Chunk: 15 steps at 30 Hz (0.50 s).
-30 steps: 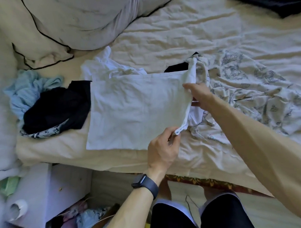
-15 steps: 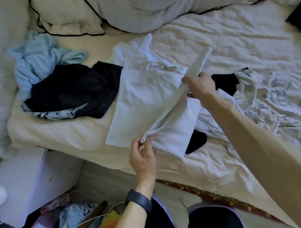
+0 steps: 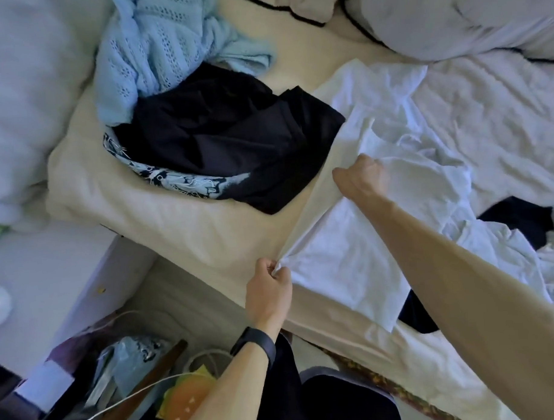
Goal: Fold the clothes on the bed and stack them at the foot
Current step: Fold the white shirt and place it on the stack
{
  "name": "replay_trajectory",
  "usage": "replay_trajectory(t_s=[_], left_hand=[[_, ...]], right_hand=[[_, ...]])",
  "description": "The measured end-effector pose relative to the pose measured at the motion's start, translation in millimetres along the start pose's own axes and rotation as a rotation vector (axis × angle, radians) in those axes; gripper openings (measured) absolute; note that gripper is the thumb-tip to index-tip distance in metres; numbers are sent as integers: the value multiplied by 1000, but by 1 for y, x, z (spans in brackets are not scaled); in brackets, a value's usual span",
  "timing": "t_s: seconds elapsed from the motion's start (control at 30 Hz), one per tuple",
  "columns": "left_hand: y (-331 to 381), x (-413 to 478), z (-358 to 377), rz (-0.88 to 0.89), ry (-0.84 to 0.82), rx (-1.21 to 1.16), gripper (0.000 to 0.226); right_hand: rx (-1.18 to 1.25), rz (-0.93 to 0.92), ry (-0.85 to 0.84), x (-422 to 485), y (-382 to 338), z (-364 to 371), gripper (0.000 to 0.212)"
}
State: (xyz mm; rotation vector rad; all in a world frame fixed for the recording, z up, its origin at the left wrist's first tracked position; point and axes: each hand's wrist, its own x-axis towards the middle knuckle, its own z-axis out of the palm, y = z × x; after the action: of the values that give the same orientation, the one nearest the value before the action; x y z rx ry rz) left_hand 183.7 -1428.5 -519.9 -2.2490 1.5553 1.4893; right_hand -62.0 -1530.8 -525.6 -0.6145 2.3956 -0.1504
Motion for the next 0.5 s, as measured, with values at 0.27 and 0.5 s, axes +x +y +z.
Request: replay_trajectory(t_s=[0.27, 0.5], left_hand=[[-4, 18, -8, -74, -137, 214, 11], [-2, 16, -9, 10, -172, 119, 35]], right_hand=[[128, 15, 42, -10, -21, 21, 52], [284, -200, 68, -37, -11, 33, 59]])
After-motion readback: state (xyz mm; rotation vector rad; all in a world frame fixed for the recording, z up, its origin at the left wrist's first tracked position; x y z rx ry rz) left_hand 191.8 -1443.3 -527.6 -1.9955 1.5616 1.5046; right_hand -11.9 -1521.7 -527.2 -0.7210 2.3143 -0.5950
